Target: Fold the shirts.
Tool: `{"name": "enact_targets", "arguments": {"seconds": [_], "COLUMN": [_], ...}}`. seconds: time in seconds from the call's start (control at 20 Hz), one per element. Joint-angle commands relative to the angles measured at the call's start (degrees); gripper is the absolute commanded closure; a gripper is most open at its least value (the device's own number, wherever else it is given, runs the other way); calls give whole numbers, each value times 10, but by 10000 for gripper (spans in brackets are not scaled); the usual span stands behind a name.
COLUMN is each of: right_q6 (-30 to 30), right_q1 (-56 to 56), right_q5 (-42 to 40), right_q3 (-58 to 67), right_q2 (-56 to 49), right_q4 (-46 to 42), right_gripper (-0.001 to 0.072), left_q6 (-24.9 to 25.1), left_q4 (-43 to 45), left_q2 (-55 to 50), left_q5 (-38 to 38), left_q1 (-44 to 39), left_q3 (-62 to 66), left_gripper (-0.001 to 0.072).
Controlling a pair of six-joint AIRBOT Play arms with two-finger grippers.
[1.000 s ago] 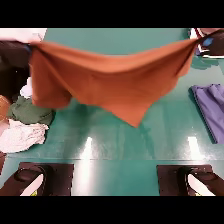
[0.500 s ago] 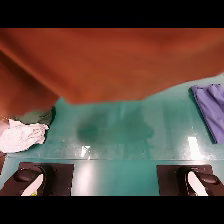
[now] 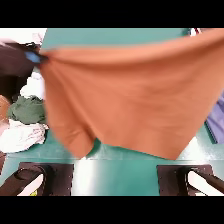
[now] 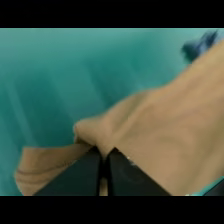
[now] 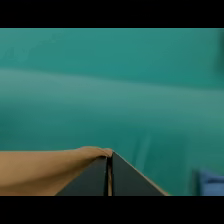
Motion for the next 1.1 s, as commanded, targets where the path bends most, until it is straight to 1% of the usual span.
{"name": "enact_targets", "arguments": {"seconds": [0.0, 0.1, 0.15, 0.2, 0.3, 0.4, 0.45, 0.5, 0.55, 0.6, 0.7, 0.8, 0.85, 0.9, 1.05], "right_q6": [1, 0, 0, 0, 1, 5, 5, 5, 7, 10, 10, 10, 10, 9, 9], "right_q1": [86, 122, 132, 137, 138, 137, 136, 131, 128, 121, 103, 82, 73, 65, 52], "right_q5": [7, -30, -59, -83, -122, -122, -117, -107, -89, -71, -31, -6, -3, -4, -17], "right_q3": [-60, -102, -114, -116, -104, -59, -37, -14, 10, 27, 35, -2, -35, -73, -202], "right_q2": [-113, -181, -214, -242, -288, -326, -338, -346, -351, -349, -330, -291, -268, -244, -168], "right_q4": [-32, -52, -52, -52, -42, -44, -44, -42, -43, -42, -43, -43, -42, -42, -42], "right_gripper": [699, 699, 699, 699, 699, 698, 691, 540, 353, 350, 350, 350, 350, 350, 350], "left_q6": [12, 21, 37, 40, 40, 40, 40, 40, 40, 40, 40, 41, 45, 54, 50], "left_q4": [9, 15, 17, 24, 30, 34, 42, 49, 54, 61, 70, 74, 74, 75, 78], "left_q2": [-50, -100, -131, -165, -218, -258, -269, -272, -271, -271, -264, -257, -257, -250, -195], "left_q5": [105, 207, 257, 292, 345, 378, 379, 373, 350, 309, 195, 86, 47, 25, 46], "left_q1": [0, 0, 0, 0, 0, 0, 0, 2, 11, 26, 75, 125, 142, 154, 159], "left_q3": [-195, -275, -294, -294, -275, -244, -228, -213, -195, -172, -137, -140, -151, -174, -293], "left_gripper": [676, 676, 676, 676, 676, 674, 534, 312, 247, 247, 247, 247, 247, 247, 247]}}
